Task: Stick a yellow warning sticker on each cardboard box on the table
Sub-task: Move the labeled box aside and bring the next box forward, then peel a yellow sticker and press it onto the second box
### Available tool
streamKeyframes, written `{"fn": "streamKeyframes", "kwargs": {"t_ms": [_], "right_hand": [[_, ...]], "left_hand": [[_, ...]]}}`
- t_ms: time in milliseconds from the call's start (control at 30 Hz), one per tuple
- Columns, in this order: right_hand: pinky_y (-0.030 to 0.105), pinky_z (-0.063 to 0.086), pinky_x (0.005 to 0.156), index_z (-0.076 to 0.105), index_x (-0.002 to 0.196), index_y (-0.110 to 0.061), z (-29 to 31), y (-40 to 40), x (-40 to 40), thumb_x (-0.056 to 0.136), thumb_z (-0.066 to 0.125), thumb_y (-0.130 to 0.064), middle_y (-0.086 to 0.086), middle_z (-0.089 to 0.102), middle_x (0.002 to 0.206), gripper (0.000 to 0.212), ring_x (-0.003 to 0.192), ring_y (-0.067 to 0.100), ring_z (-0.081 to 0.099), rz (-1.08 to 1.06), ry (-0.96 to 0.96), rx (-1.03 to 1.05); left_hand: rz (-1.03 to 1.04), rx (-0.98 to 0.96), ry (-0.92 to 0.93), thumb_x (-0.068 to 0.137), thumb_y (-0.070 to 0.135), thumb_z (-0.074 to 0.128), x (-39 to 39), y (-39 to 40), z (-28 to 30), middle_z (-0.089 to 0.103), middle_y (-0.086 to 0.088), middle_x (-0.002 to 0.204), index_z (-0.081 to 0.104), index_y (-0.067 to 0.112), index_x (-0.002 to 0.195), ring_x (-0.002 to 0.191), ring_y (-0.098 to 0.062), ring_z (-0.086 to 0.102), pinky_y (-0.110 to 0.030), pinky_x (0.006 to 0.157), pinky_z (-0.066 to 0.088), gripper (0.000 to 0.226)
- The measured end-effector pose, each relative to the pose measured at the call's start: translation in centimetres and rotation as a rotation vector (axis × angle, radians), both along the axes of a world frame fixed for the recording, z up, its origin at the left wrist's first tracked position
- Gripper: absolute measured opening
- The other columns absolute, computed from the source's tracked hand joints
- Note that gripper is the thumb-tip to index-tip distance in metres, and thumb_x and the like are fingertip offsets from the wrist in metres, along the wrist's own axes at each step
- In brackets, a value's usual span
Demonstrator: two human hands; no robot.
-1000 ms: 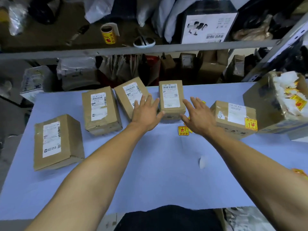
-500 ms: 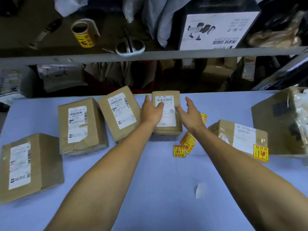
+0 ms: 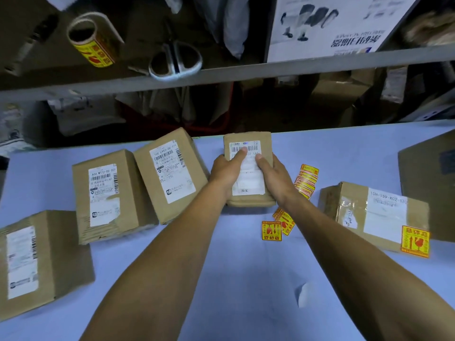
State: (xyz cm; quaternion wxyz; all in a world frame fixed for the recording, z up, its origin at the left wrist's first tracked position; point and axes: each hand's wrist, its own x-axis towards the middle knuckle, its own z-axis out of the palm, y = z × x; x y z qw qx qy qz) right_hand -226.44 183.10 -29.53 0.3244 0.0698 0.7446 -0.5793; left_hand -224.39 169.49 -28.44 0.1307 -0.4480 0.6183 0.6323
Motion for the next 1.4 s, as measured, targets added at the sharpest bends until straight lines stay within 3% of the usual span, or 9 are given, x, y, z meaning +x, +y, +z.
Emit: {"fn": "streamKeyframes", "kwargs": {"t_ms": [267,467,633,767,1033,1233,1400], "right_hand": [[0.045,0.054,0.098,0.054,0.134,-0.032,2.2,0.0,1.8,0.100,0.047,-0.049,-0.005,0.071,0.119,0.039,0.105,0.016,0.070,-0.067,-0.027,-0.057],[0.039,0.056,0.091,0.059,0.126,-0.035,6.2,2.3,5.6,0.093,0.052,-0.051,-0.010,0.074,0.111,0.038,0.099,0.010,0.072,-0.071,0.063,-0.078],[0.025,0.053,0.082,0.061,0.122,-0.031,7.5,4.0,11.7,0.098,0.053,-0.038,-0.013,0.075,0.108,0.027,0.098,0.006,0.072,-0.065,0.076,-0.124],[0.027,0.054,0.086,0.062,0.125,-0.027,6.8,4.5,16.8,0.100,0.053,-0.033,-0.010,0.075,0.110,0.027,0.101,0.008,0.072,-0.076,0.040,-0.133],[0.037,0.053,0.098,0.061,0.126,-0.036,3.8,3.9,25.5,0.097,0.050,-0.044,-0.011,0.073,0.116,0.032,0.102,0.007,0.070,-0.040,-0.053,-0.039],[0.043,0.051,0.102,0.059,0.127,-0.038,2.3,3.7,27.6,0.091,0.049,-0.051,-0.011,0.071,0.119,0.039,0.108,0.011,0.068,0.019,-0.080,0.011],[0.039,0.049,0.102,0.056,0.129,-0.039,2.3,3.8,27.1,0.095,0.047,-0.052,-0.013,0.069,0.121,0.037,0.112,0.012,0.065,0.065,-0.061,0.063]], "left_hand": [[0.035,0.090,0.050,0.086,0.045,0.071,1.6,0.5,2.0,0.078,-0.005,0.094,0.069,0.019,0.105,0.083,-0.024,0.076,-0.047,0.078,0.062,0.032],[0.063,0.130,0.166,0.089,0.041,0.070,5.6,2.6,5.3,0.077,-0.006,0.096,0.069,0.017,0.107,0.085,-0.024,0.075,-0.047,0.080,0.061,0.030],[0.127,0.148,0.197,0.090,0.033,0.071,11.8,4.7,6.3,0.078,-0.005,0.091,0.072,0.016,0.097,0.083,-0.024,0.076,-0.048,0.080,0.061,0.018],[0.123,0.121,0.148,0.088,0.037,0.071,17.2,5.2,5.6,0.078,-0.006,0.095,0.072,0.015,0.103,0.085,-0.025,0.075,-0.048,0.083,0.060,0.026],[0.094,0.090,0.065,0.091,0.036,0.068,25.9,4.6,2.7,0.078,-0.004,0.094,0.073,0.016,0.101,0.087,-0.024,0.075,-0.049,0.086,0.059,0.023],[0.097,0.082,0.034,0.086,0.043,0.069,28.7,4.6,1.3,0.078,0.001,0.092,0.074,0.020,0.100,0.086,-0.022,0.075,-0.047,0.086,0.059,0.027],[0.066,0.030,0.023,0.082,0.051,0.067,28.4,4.5,1.4,0.075,-0.001,0.109,0.069,0.021,0.114,0.100,-0.024,0.071,-0.046,0.094,0.055,0.044]]}}
